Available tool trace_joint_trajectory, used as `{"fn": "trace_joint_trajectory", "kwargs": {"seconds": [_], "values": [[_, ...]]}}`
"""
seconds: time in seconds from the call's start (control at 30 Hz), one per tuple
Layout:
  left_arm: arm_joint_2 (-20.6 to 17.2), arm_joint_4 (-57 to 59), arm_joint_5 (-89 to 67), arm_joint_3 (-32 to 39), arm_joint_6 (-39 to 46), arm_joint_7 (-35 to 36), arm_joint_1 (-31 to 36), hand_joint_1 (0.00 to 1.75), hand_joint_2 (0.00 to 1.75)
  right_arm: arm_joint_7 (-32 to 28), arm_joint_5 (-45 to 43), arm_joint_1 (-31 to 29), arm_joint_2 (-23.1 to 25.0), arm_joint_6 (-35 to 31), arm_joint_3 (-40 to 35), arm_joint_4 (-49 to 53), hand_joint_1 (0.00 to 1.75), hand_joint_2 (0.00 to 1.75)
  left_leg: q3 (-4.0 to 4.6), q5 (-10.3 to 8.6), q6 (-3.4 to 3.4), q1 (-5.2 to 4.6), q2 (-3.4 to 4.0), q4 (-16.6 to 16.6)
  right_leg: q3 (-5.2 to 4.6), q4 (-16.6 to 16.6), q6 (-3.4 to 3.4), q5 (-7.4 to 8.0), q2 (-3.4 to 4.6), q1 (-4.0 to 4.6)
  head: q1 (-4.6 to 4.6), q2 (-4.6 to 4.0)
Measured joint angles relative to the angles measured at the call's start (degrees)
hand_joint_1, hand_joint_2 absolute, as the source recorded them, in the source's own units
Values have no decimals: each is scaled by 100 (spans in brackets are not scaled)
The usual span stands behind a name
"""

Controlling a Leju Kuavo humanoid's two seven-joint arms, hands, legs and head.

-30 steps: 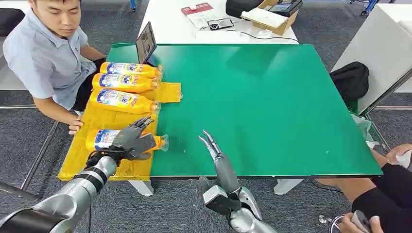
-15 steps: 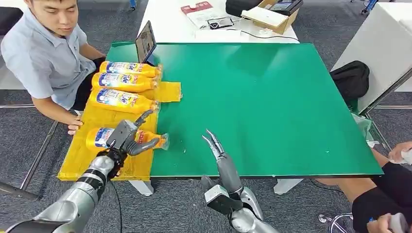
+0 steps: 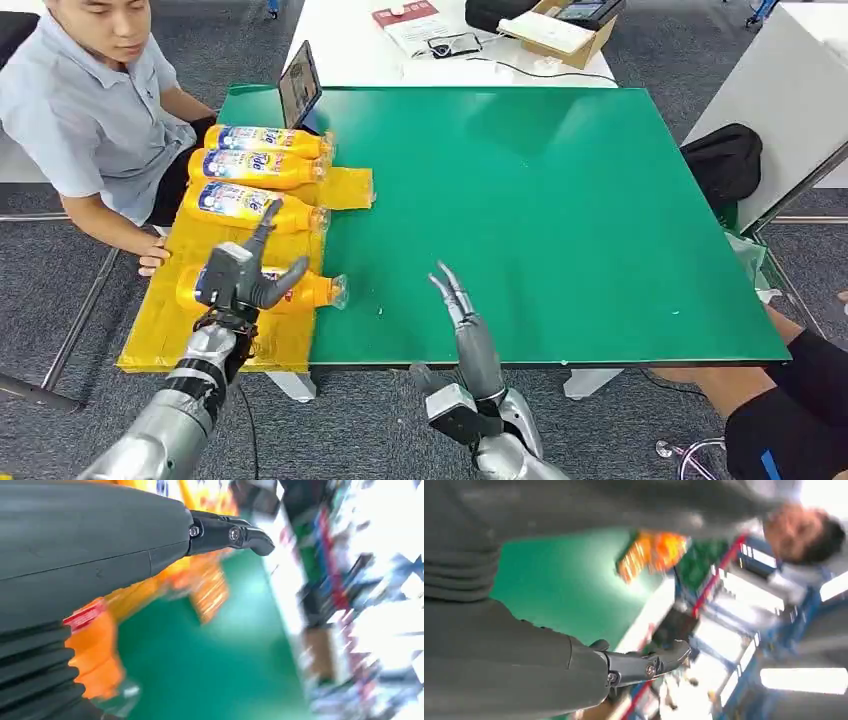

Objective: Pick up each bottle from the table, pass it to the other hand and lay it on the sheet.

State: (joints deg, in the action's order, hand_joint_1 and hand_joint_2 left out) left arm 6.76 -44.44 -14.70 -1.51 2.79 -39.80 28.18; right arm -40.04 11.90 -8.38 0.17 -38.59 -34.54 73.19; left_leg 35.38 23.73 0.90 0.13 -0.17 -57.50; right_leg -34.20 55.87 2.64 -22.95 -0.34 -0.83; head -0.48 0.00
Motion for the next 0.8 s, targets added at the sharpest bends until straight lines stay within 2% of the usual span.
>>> {"fn": "trace_joint_trajectory", "kwargs": {"seconds": [0.23,0.27,0.33,0.37,0.57,0.8], "values": [[623,-2401,1333,-142,644,210,-1186,0,175,0,231,590,543,-118,923,1199,0,175,10,6,2,0,0,1,-11,-4,0,-5,0,0,0,0],[658,-2652,1390,-230,716,241,-1364,0,175,0,235,696,582,-123,1061,1339,0,0,12,13,5,0,0,1,-12,-5,0,-6,0,0,0,0],[673,-3054,1289,-385,1068,310,-1707,0,175,0,-35,918,649,-125,1345,1551,0,0,11,20,5,0,0,2,-11,-7,7,-14,1,0,-2,0],[677,-3187,1203,-437,1258,319,-1879,0,175,0,-241,1046,669,-125,1485,1614,0,175,10,22,3,0,0,2,-11,-8,10,-16,1,0,0,0],[706,-3556,934,-658,971,632,-2715,0,175,0,-404,1490,1093,-94,2543,1728,0,175,10,21,3,0,-1,2,-13,-8,11,-17,0,0,-2,0],[767,-3493,522,-911,1079,686,-2871,0,175,0,-836,1660,1176,591,2728,1673,0,175,10,20,3,0,-1,2,-11,-8,11,-16,0,0,0,0]]}}
